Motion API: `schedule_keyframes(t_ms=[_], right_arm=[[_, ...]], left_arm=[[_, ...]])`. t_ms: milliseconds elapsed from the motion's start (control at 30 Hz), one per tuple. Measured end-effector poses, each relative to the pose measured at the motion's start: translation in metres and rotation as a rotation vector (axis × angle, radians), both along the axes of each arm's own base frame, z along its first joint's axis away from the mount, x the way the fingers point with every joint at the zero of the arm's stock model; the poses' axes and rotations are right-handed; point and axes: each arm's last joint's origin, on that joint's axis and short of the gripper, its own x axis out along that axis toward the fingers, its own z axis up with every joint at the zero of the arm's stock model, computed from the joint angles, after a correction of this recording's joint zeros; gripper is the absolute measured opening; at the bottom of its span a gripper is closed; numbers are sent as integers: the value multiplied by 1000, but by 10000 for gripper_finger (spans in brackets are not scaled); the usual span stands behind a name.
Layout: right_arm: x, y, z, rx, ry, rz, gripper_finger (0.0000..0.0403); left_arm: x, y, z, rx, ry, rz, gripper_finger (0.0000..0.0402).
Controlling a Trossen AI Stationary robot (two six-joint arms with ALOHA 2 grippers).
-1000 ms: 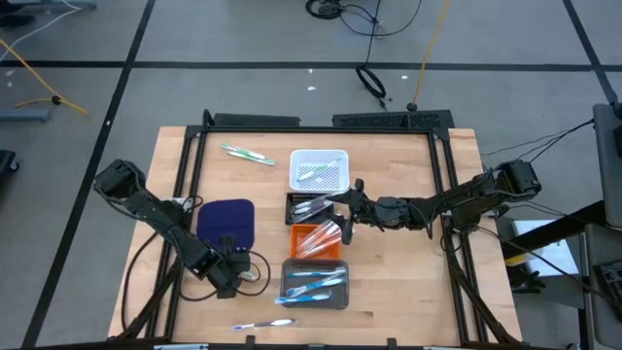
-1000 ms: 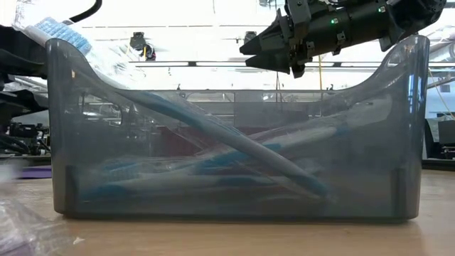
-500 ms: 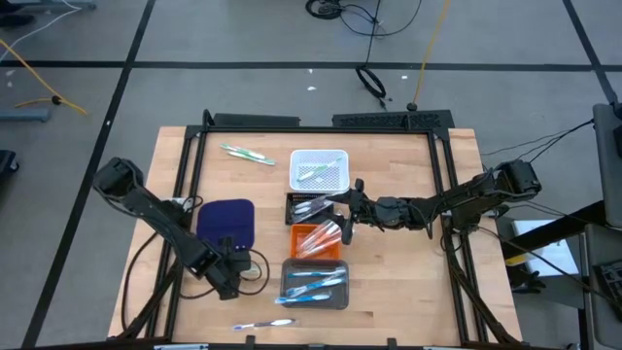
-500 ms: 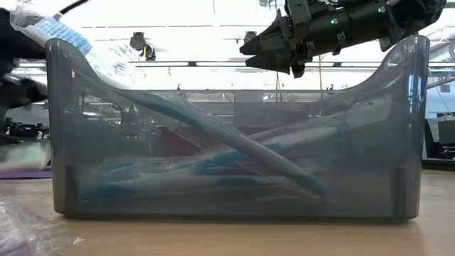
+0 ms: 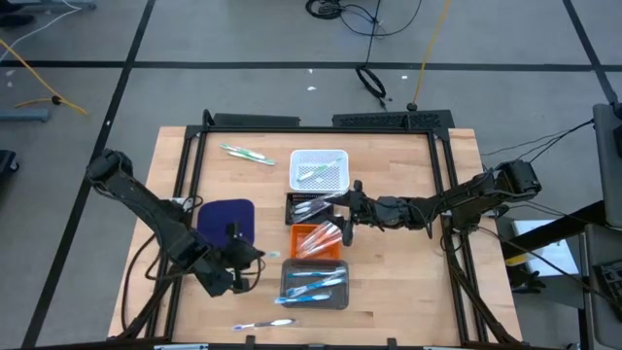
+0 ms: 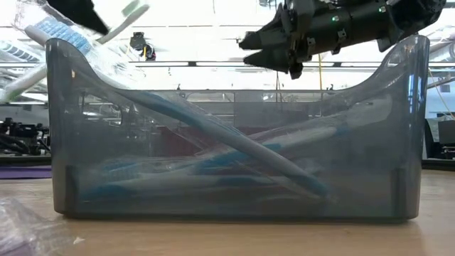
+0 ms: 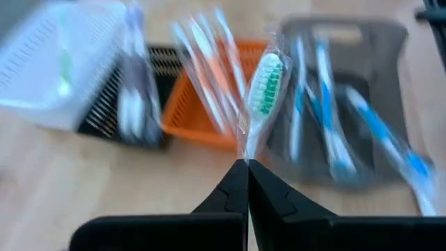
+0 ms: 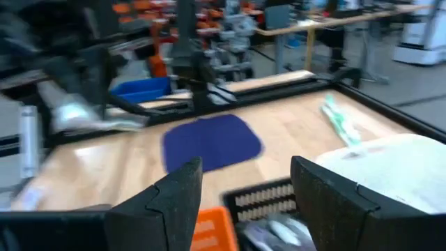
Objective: Pick & Place Toothbrushes
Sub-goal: Put the bottom green toothbrush into the white bin
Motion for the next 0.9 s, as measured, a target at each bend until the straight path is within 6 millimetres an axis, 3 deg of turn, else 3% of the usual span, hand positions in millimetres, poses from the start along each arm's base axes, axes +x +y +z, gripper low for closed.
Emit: schedule_keyframes(t_ms=[467, 700, 900], right_arm=[[-1, 16, 13, -52, -121, 99, 210], [-2, 17, 18, -53, -173, 101, 210], [-2, 17, 20, -65, -198, 98, 210]], left_arm=[[48, 31, 40, 108, -289, 90, 0], [64, 48, 49, 59, -376, 107, 0], [81, 56, 43, 56, -405, 107, 0]])
